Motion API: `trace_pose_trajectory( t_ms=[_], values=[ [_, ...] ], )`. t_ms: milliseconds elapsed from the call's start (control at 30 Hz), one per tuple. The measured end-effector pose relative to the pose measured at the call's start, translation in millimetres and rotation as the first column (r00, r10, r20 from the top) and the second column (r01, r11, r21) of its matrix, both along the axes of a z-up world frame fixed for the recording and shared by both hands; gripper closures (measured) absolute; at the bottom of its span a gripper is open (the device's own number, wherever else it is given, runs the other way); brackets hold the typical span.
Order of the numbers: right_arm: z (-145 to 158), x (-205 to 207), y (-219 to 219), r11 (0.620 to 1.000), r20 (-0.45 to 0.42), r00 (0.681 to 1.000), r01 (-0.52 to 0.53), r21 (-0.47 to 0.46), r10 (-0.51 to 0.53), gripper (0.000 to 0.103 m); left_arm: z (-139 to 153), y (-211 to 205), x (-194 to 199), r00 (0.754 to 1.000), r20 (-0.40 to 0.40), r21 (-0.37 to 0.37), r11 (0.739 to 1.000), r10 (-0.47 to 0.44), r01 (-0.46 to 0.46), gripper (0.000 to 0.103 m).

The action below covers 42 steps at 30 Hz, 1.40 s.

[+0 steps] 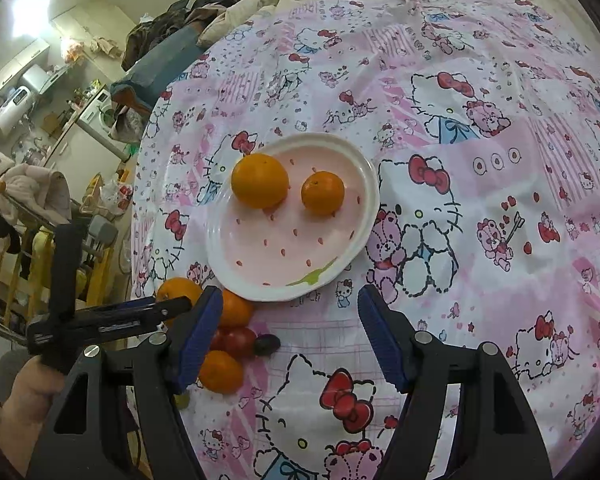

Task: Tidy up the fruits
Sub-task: 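Grasp the second large orange with the left tool while the right tool approaches a dark grape, then grasp the dark grape with the right tool while the left tool lifts the orange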

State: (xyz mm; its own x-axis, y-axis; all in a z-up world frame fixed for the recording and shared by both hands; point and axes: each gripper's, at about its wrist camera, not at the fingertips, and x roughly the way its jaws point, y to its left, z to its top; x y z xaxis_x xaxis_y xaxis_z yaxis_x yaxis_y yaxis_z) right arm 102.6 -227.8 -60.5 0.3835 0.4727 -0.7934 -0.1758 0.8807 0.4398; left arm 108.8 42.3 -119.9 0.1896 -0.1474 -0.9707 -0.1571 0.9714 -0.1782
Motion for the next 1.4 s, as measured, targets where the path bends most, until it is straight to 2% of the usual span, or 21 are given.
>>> trace_pose_trajectory(
  t_ms=[67,133,300,433,467,533,833,933,1000,1200,1400],
  values=[
    [-1,0,1,1.000,-0.004,1.000,-0.003,0.000,0.003,0.031,-1,-1,0,1.000,-0.002,-0.020,1.000,0.010,-0.010,0.033],
    [-2,0,2,1.000,-0.004,1.000,-0.008,-0.004,0.008,0.030,-2,-6,1,1.000,0.001,-0.032,0.999,-0.002,0.002,0.044],
    [-13,1,9,0.999,-0.048,0.998,-0.035,0.002,0.035,0.030,-4,-9,1,1.000,-0.002,-0.009,1.000,-0.014,0.014,0.046],
    [-33,-1,34,0.984,-0.081,0.985,-0.158,-0.087,0.151,0.036,-2,-18,3,0.999,0.005,0.045,0.998,-0.049,0.049,0.051],
    [-39,-2,42,0.976,-0.096,0.978,-0.195,-0.099,0.186,0.043,-1,-18,3,0.999,0.005,0.036,0.999,-0.037,0.037,0.052],
    [-49,-5,53,0.959,-0.117,0.964,-0.252,-0.129,0.238,0.049,3,-13,-1,1.000,0.006,0.016,1.000,-0.022,0.022,0.052],
    [-66,-13,90,0.869,-0.102,0.905,-0.425,-0.254,0.413,0.061,37,-8,-11,0.995,0.102,-0.005,1.000,-0.015,0.015,0.052],
    [-67,-10,92,0.850,-0.095,0.887,-0.460,-0.256,0.452,0.062,43,-7,-8,0.993,0.120,-0.015,1.000,-0.015,0.017,0.052],
    [-68,-11,92,0.845,-0.090,0.876,-0.481,-0.234,0.474,0.068,44,-11,-6,0.991,0.130,-0.022,1.000,-0.020,0.023,0.052],
    [-78,-7,97,0.817,-0.063,0.842,-0.535,-0.214,0.535,0.068,47,-10,-9,0.991,0.134,-0.042,0.999,-0.021,0.027,0.052],
    [-79,-8,97,0.795,-0.045,0.819,-0.567,-0.216,0.572,0.070,47,-9,-10,0.990,0.139,-0.025,0.999,-0.022,0.026,0.052]
  ],
)
